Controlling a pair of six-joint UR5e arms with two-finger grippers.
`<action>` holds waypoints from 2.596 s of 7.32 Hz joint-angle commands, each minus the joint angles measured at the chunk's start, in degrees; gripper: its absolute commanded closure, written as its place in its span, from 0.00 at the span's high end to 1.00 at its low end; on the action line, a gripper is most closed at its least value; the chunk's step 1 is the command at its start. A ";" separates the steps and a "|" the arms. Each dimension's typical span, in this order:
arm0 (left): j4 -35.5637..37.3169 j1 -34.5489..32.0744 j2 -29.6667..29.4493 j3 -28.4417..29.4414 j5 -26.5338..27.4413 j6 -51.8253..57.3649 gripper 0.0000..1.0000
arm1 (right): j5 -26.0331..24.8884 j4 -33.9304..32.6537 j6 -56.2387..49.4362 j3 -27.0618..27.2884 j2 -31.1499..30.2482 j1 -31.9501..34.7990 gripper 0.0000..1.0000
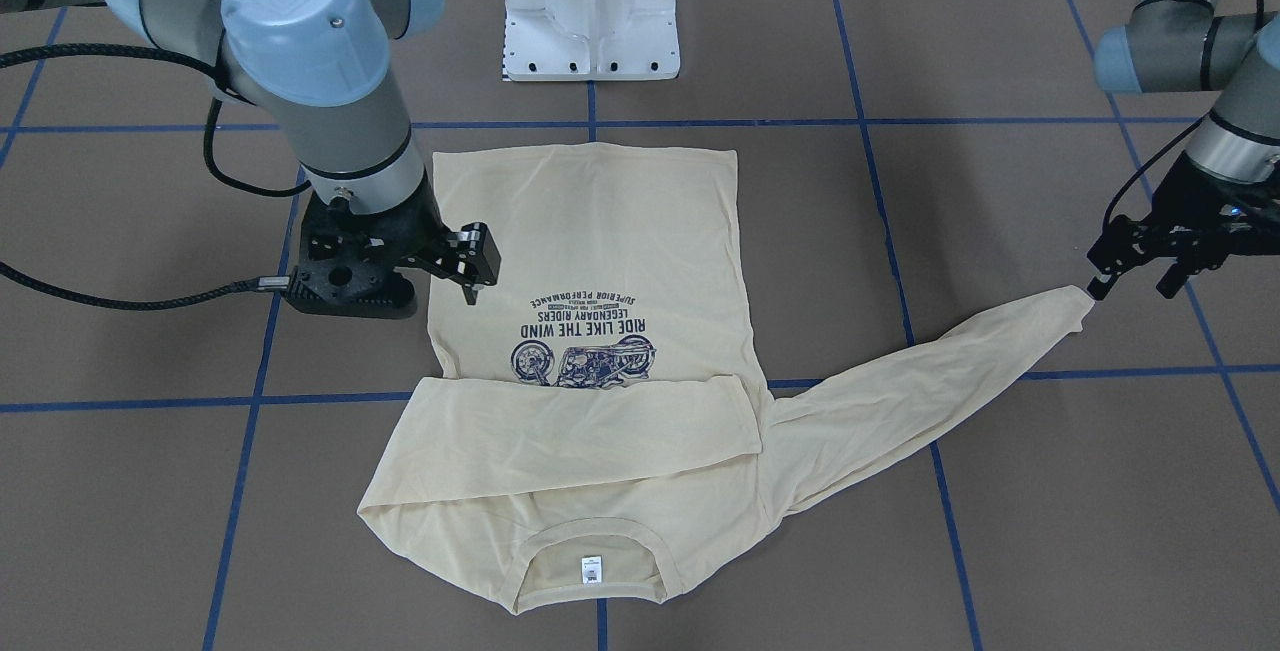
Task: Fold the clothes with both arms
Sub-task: 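Lay the sleeve down across the chest and release with the right gripper, then grasp the other sleeve cuff with the left gripper while the right gripper holds still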
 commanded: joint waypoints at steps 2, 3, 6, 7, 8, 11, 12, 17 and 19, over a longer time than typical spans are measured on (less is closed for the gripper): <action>-3.70 3.02 -0.51 6.35 2.14 -0.39 1.00 | 0.87 -7.63 -7.62 2.94 -1.69 1.87 1.00; -3.70 3.02 -0.60 6.80 2.14 -0.38 0.99 | 1.05 -7.54 -7.62 3.20 -1.78 1.87 1.00; -3.53 5.47 -1.39 6.98 2.58 -0.38 0.82 | 1.05 -6.93 -7.71 3.56 -3.00 1.79 1.00; -3.52 6.44 -1.48 6.89 2.58 -0.38 0.82 | 1.05 -6.93 -7.71 3.56 -3.01 1.78 1.00; -3.52 7.06 -1.57 6.89 2.58 -0.38 0.82 | 1.05 -6.93 -7.71 3.65 -3.01 1.78 1.00; -3.44 7.06 -1.57 6.98 2.58 -0.21 0.82 | 1.05 -6.93 -7.53 3.82 -2.75 1.78 1.00; -3.35 7.06 -1.31 6.98 2.58 1.18 0.82 | 1.05 -6.93 -7.53 3.82 -2.75 1.78 1.00; -3.17 7.06 -1.31 6.72 2.41 1.72 0.57 | 1.14 -6.14 -7.53 3.73 -2.84 1.78 1.00; -3.26 7.06 -1.13 6.19 2.49 1.81 0.19 | 1.14 -6.14 -7.62 3.82 -3.10 2.05 1.00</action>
